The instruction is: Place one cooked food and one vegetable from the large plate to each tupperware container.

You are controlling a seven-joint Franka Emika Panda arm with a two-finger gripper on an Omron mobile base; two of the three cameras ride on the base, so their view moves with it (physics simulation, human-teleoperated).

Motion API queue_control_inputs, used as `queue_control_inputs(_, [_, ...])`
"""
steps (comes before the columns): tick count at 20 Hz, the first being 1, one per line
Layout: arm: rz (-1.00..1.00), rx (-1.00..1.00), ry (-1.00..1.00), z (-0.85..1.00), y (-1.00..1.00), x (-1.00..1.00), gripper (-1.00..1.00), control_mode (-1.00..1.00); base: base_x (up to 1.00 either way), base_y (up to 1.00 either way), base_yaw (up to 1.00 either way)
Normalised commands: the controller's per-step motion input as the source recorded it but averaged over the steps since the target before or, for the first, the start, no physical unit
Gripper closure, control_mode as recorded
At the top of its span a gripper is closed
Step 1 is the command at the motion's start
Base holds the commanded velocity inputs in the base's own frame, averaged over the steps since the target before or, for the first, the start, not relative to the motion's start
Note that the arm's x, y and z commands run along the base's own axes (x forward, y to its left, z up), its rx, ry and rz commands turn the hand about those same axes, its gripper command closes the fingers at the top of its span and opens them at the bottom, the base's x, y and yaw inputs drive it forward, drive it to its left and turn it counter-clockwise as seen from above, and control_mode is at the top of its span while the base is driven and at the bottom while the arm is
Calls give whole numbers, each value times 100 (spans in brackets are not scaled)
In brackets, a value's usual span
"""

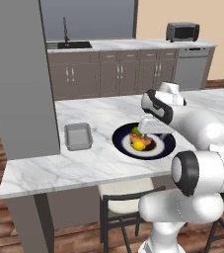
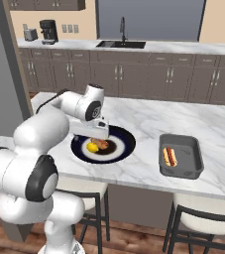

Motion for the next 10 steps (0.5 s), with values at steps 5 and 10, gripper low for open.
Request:
queue_control_inputs(5, [-14, 0, 14, -6, 18, 39, -100, -100, 0, 0, 0])
queue_control_inputs(10, [-11, -6, 7, -19, 0, 45, -100, -100, 0, 0, 0])
